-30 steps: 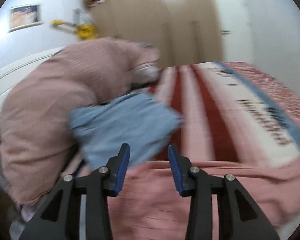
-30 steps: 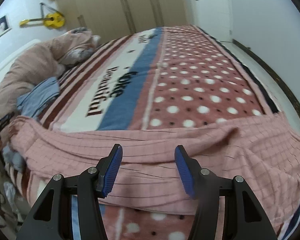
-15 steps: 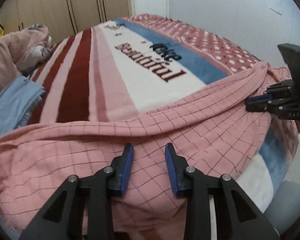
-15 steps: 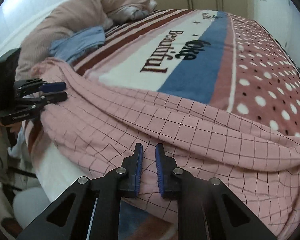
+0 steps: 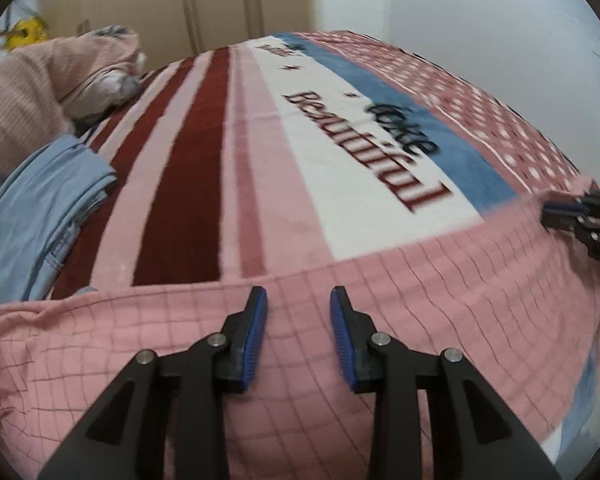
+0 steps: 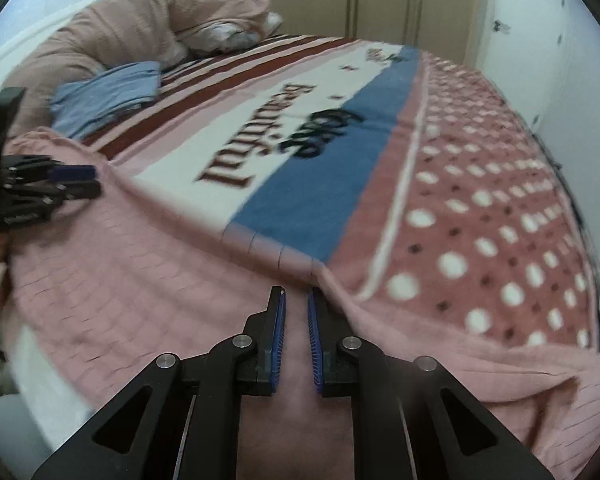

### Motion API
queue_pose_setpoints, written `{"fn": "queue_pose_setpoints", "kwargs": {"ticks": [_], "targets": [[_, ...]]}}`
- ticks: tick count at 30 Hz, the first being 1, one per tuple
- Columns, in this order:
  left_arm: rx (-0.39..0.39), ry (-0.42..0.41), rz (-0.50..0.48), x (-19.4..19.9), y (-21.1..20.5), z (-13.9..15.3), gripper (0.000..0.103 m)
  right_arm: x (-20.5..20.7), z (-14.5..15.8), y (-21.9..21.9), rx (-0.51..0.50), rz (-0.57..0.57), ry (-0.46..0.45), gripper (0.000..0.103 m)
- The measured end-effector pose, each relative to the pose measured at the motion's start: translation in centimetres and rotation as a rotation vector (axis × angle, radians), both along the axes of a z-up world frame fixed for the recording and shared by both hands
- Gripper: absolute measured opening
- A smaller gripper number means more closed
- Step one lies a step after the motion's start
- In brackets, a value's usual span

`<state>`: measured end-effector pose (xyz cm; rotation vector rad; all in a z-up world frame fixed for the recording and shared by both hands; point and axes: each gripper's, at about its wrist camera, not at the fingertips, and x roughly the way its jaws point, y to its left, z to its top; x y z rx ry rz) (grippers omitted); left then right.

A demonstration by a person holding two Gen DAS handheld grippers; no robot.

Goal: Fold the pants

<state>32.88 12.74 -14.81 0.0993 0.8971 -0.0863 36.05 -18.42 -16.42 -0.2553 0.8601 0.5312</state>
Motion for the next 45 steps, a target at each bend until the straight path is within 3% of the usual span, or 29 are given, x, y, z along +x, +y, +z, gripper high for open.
{"fn": "queue_pose_setpoints", "kwargs": {"ticks": [2, 4, 6, 10, 14, 17, 23, 28, 31, 35, 36, 42, 45], "targets": [[-0.015, -0.024, 0.013, -0.4, 0.1, 0.5, 0.030, 0.1, 0.2, -0.9, 0.035, -0.008, 0.014, 0.011], [-0.027, -0.048, 0.011, -1.2, -0.2, 1.2, 0.037, -0.6, 0.8, -2.3, 0.079, -0.013, 0.017, 0.018], [-0.037, -0.082, 0.014, -2.5, -0.7, 2.3, 0.048, -2.0, 1.7, -4.1, 0.102, -0.037, -0.013, 0.034], [-0.045, -0.138, 0.025, -5.2, -2.6, 4.1, 0.054, -5.8, 3.2, -9.2, 0.125, -0.129, -0.063, 0.041], [-0.074, -0.169, 0.032, -7.5, -4.8, 5.0, 0.061, -8.9, 3.6, -13.4, 0.116, -0.199, -0.071, 0.055], [-0.096, -0.187, 0.042, -8.8, -6.9, 5.2, 0.066, -11.0, 3.1, -15.7, 0.080, -0.214, -0.076, 0.062], [-0.136, -0.198, 0.069, -9.8, -10.1, 4.7, 0.066, -13.3, 0.3, -17.4, 0.026, -0.180, -0.053, 0.075], [-0.144, -0.187, 0.057, -9.8, -12.0, 4.0, 0.066, -13.8, -1.7, -17.5, -0.017, -0.162, -0.063, 0.078], [-0.123, -0.186, 0.045, -9.8, -12.8, 3.9, 0.066, -14.0, -1.8, -17.3, -0.071, -0.162, -0.107, 0.072], [-0.109, -0.204, 0.039, -10.0, -13.2, 4.4, 0.066, -13.7, -1.3, -18.1, -0.125, -0.217, -0.163, 0.011], [-0.106, -0.207, 0.037, -10.0, -13.3, 4.4, 0.066, -13.6, -0.9, -18.7, -0.124, -0.234, -0.170, 0.005], [-0.104, -0.219, 0.020, -9.7, -13.5, 4.8, 0.066, -12.1, 2.6, -23.7, 0.081, -0.296, -0.154, 0.003], [-0.103, -0.217, 0.011, -9.2, -13.8, 4.7, 0.066, -10.7, 4.7, -26.1, 0.081, -0.351, -0.199, 0.003]]}}
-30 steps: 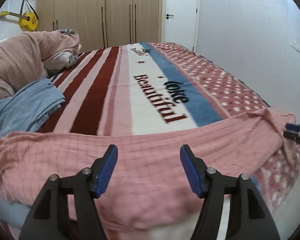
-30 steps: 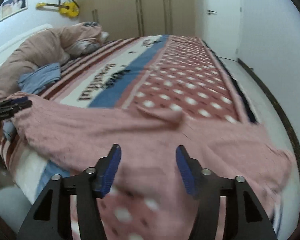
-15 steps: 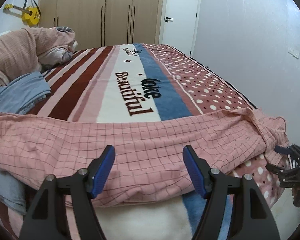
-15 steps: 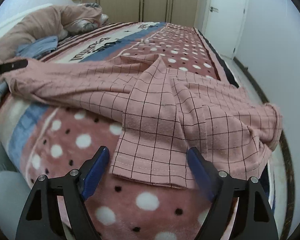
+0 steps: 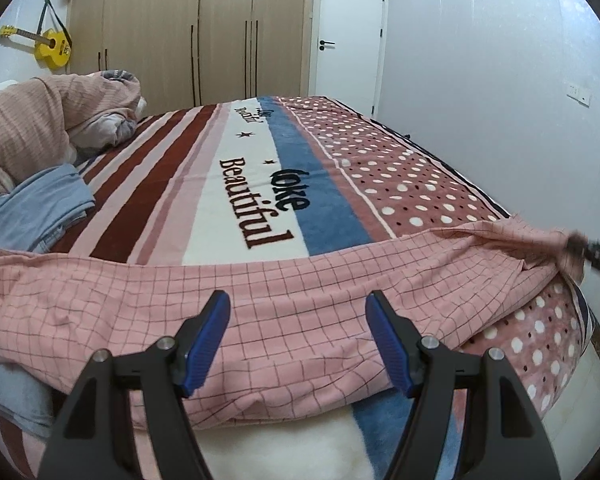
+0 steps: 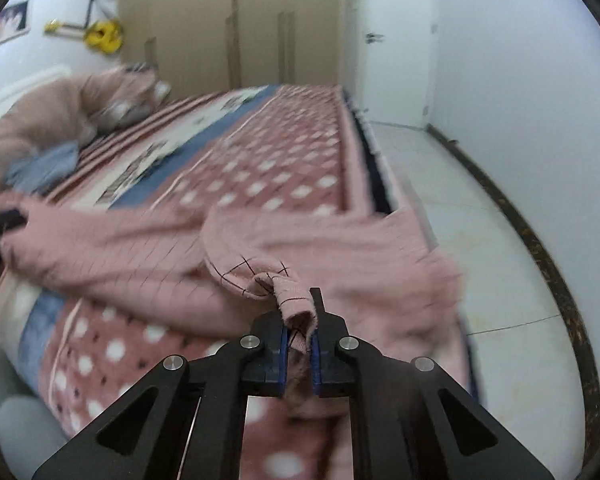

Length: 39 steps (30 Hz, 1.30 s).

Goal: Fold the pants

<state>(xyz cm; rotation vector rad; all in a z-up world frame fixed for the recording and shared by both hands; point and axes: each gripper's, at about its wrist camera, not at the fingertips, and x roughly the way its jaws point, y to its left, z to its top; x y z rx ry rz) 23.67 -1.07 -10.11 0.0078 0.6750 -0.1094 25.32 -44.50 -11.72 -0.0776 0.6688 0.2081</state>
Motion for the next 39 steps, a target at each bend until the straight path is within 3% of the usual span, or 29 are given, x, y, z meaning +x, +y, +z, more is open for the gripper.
{"fn": "queue_pose_setpoints", "kwargs": {"ticks": [4, 11, 13, 15, 19, 23, 26, 28, 30, 34, 36, 39], "targets": [[0.014, 0.009, -0.011, 0.5, -0.4, -0.3, 0.066, 2.5, 1.3, -1.7, -0.010, -0.033, -0.009, 0.003], [0.036, 0.027, 0.004, 1.8, -0.6, -0.8, 0.066, 8.1, 1.0, -3.1, -0.022, -0.023, 0.022, 0.004], [0.050, 0.032, 0.016, 2.2, -0.6, -1.0, 0.066, 9.6, 0.3, -3.3, -0.045, -0.040, 0.037, 0.013], [0.051, 0.042, 0.021, 2.6, -0.7, -1.4, 0.066, 10.6, -0.5, -3.9, -0.077, -0.085, 0.042, 0.040], [0.059, 0.056, 0.023, 2.8, -1.0, -1.7, 0.066, 11.8, -1.4, -5.9, -0.067, -0.176, 0.051, 0.044], [0.060, 0.053, 0.026, 2.8, -1.0, -1.6, 0.066, 10.3, -1.1, -5.9, 0.017, -0.102, 0.048, 0.044], [0.054, 0.047, 0.049, 2.6, -0.4, -1.4, 0.066, 8.8, -1.1, -4.6, 0.020, -0.046, 0.064, 0.045], [0.038, 0.041, 0.072, 2.2, 0.3, -1.2, 0.066, 7.5, -1.2, -4.3, 0.047, -0.037, 0.084, 0.051], [0.019, 0.028, 0.095, 1.6, 1.1, -0.7, 0.066, 5.9, -1.2, -4.5, 0.099, -0.047, 0.082, 0.067], [-0.007, -0.009, 0.132, 0.2, 2.8, 0.5, 0.067, 3.1, -0.9, -4.5, 0.163, -0.060, 0.088, 0.069], [-0.017, -0.020, 0.148, -0.6, 3.7, 0.9, 0.068, 1.4, -0.9, -5.1, 0.196, -0.094, 0.096, 0.077], [-0.028, -0.021, 0.160, -1.9, 4.8, 1.2, 0.068, -0.7, -1.4, -6.3, 0.303, -0.145, 0.117, 0.079]]}}
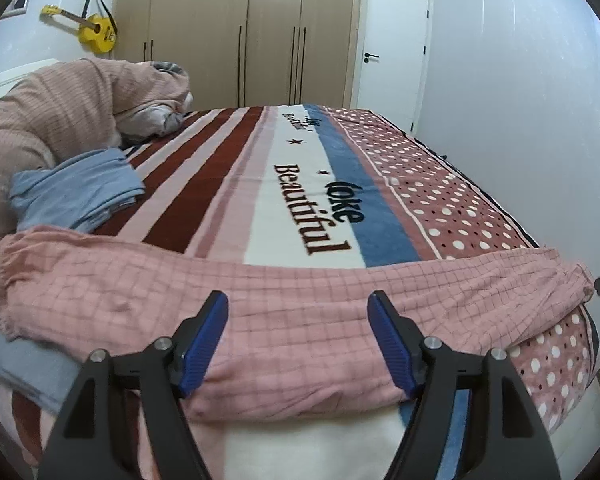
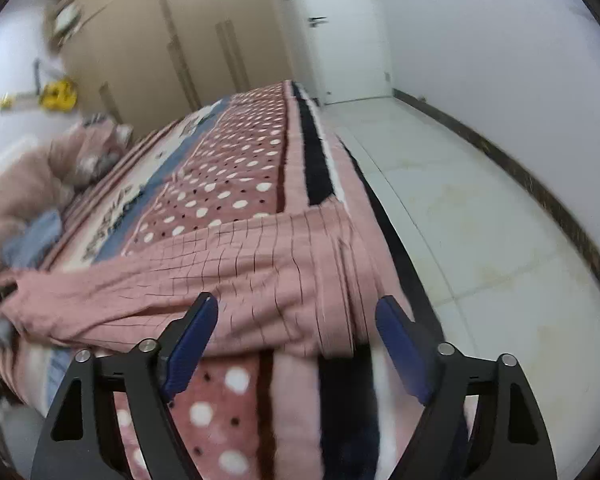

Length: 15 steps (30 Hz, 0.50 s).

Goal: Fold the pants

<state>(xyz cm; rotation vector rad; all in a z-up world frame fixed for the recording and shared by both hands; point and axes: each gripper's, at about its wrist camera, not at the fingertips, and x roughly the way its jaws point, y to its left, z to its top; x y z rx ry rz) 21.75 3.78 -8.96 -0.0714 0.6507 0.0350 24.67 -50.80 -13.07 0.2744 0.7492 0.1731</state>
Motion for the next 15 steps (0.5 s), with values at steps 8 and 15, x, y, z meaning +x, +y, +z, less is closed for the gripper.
{"fn": "queue_pose_setpoints", "kwargs": {"ticks": [8, 15], "targets": [[0.000, 0.006, 0.018, -1.6, 2.2, -0.1, 0.069, 0.2, -3.6, 1.4, 0.225, -0.016, 0.054, 0.080], [-0.023, 0.004, 0.069, -1.4, 4.4, -0.9, 0.069, 3.5, -4.4, 2.4, 0.265, -0.142, -0.036, 0.076]]}}
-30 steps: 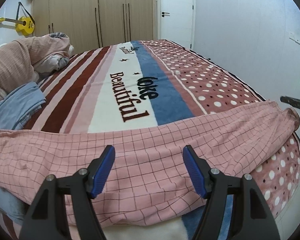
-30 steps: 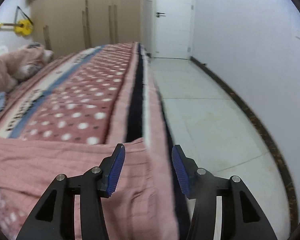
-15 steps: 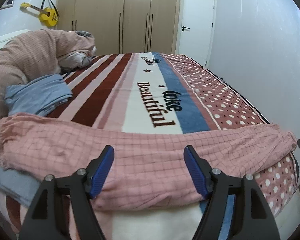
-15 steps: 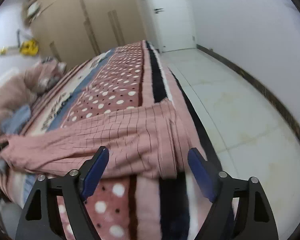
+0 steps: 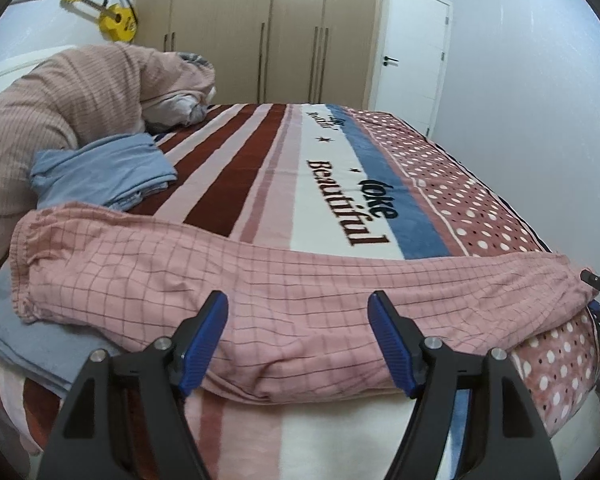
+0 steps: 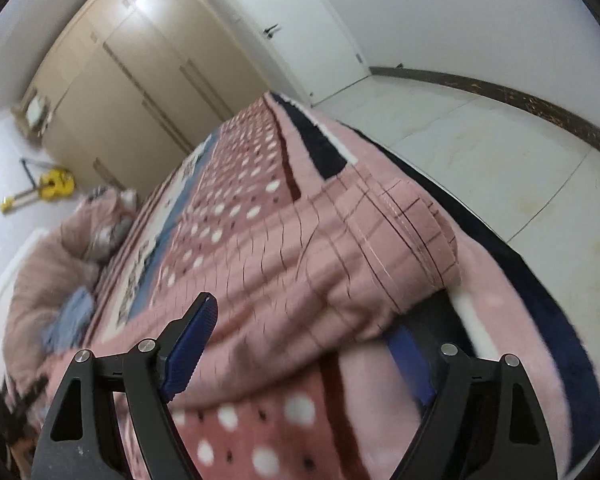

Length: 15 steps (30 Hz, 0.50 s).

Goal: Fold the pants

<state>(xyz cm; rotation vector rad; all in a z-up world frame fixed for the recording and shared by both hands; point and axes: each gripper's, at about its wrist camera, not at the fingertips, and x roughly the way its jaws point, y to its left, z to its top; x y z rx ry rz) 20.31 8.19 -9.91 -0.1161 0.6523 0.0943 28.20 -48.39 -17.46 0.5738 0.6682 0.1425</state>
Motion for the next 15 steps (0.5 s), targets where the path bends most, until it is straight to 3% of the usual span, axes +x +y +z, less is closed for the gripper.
{"fn": "queue_pose_setpoints", "kwargs": {"ticks": [1, 3, 4, 6, 15], "targets": [[-0.003, 0.001, 0.008, 0.1, 0.3, -0.2, 0.069, 0.5, -0.1, 0.0, -0.005, -0.025, -0.006, 0.072], [-0.010, 0.006, 0.023, 0.2, 0.7, -0.6, 0.069, 1.4, -0.2, 0.0, -0.018, -0.072, -0.005, 0.048], [-0.011, 0.007, 0.026, 0.2, 0.8, -0.7, 0.069, 1.8, -0.3, 0.0, -0.021, -0.095, -0.001, 0.040], [-0.012, 0.009, 0.033, 0.3, 0.9, -0.8, 0.069, 2.3, -0.5, -0.2, -0.017, -0.118, -0.005, 0.011], [-0.005, -0.011, 0.014, 0.0, 0.4, -0.1, 0.069, 0.5, 1.8, -1.0, -0.069, -0.155, -0.106, 0.005]]}}
